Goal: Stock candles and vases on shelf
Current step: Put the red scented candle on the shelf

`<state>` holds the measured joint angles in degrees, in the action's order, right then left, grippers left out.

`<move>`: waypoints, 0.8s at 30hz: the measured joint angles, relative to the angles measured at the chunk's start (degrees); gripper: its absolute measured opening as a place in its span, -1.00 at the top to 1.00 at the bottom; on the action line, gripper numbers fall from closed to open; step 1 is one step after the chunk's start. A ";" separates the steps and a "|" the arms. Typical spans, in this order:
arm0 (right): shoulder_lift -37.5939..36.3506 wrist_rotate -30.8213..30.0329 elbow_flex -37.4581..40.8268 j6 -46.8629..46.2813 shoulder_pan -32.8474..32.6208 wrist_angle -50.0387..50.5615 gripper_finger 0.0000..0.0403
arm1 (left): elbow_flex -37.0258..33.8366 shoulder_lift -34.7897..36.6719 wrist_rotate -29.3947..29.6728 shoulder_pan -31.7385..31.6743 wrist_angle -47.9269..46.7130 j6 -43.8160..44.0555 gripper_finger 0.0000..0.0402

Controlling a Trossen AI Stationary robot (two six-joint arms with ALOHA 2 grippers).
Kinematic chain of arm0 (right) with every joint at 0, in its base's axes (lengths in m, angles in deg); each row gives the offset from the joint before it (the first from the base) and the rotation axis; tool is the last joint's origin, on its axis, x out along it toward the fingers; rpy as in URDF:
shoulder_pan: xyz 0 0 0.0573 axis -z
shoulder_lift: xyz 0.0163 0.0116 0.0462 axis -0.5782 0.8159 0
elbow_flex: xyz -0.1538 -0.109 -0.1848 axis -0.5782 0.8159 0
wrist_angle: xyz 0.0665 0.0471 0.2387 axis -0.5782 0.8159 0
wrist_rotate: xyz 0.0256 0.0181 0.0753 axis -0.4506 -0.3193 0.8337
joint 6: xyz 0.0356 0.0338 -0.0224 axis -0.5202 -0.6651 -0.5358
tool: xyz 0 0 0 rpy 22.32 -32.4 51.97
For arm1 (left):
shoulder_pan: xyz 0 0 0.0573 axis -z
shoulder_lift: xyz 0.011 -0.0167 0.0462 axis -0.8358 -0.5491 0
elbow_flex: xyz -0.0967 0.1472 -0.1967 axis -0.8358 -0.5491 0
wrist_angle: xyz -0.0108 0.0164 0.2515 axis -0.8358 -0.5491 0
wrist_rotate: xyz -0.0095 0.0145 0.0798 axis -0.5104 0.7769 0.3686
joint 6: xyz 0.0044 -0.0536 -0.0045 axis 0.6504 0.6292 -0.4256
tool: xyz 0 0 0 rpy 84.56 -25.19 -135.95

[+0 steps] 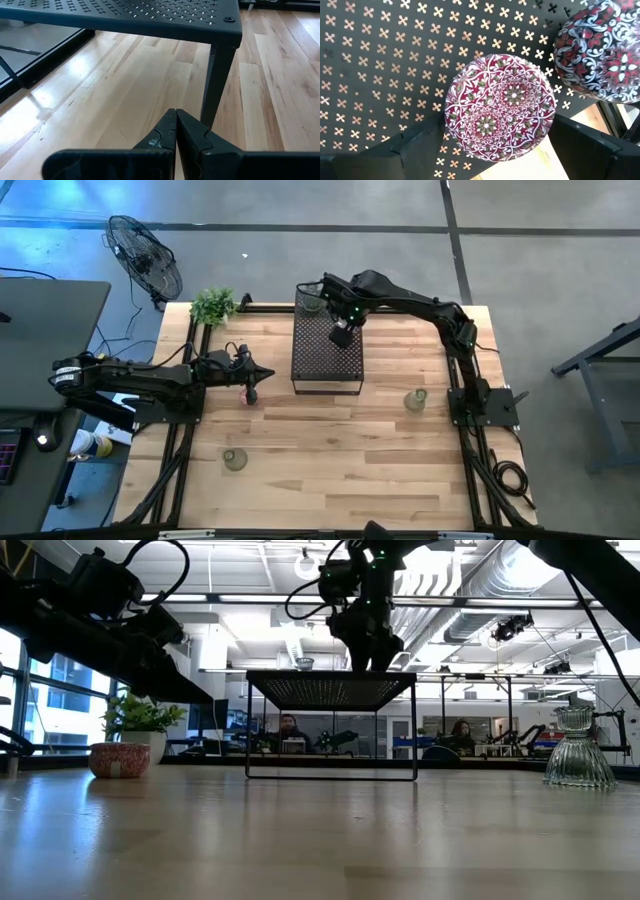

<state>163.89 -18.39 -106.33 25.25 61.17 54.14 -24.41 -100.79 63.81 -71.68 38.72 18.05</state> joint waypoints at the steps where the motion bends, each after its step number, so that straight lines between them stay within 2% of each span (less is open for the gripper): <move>1: 0.00 0.04 0.00 0.00 0.00 0.02 -0.66 | 0.00 0.00 -0.02 0.00 0.00 0.02 1.00; 11: -5.92 -2.59 0.00 -0.64 0.00 0.22 -0.66 | 0.00 0.00 -0.02 0.02 0.00 -0.01 1.00; 15: -7.52 -2.75 -0.02 -1.45 -0.03 -4.38 -0.61 | 0.00 0.00 -0.02 0.00 0.00 -0.01 1.00; 19: -6.57 -0.51 0.02 -1.31 -0.17 -8.36 -0.34 | 0.00 0.00 0.00 0.01 0.02 -0.01 1.00; 24: -3.92 -1.14 0.12 0.86 -0.21 -9.39 0.19 | 0.00 0.00 0.01 0.01 0.00 -0.02 1.00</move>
<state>159.97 -19.54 -106.21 26.11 60.96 44.75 -24.41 -100.79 63.81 -71.67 38.72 18.03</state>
